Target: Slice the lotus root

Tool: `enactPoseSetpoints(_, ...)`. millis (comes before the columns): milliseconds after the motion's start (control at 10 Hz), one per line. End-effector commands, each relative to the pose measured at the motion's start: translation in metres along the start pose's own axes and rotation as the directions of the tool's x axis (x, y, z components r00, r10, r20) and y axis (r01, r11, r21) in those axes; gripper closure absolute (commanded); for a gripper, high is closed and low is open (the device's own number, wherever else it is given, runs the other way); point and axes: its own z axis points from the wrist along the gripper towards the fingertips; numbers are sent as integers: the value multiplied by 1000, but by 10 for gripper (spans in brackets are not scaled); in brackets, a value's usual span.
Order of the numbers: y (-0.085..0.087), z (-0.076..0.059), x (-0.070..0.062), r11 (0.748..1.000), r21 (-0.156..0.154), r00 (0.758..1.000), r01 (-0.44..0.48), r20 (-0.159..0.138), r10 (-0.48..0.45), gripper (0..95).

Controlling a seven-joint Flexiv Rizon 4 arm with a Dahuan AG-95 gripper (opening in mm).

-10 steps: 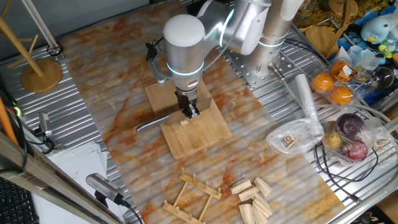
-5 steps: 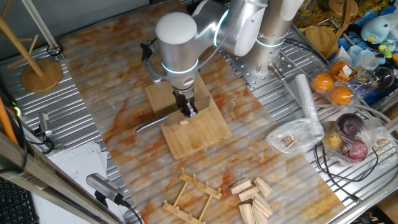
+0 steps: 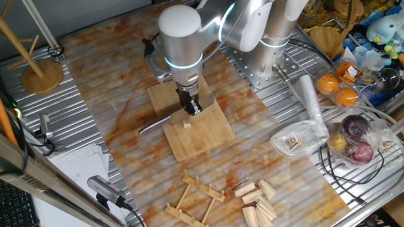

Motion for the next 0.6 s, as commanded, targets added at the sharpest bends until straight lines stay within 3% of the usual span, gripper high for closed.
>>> enactPoseSetpoints(100,0,4,-2,1000,-3,1000,0,11,0,950)
enactPoseSetpoints(400,1,7,-3,1000,-5,1000,-6,17,6,950)
enactPoseSetpoints(500,1,15,-3,1000,-3,1000,-11,27,11,950)
enactPoseSetpoints(600,1,35,-2,1000,-2,998,-16,67,16,950)
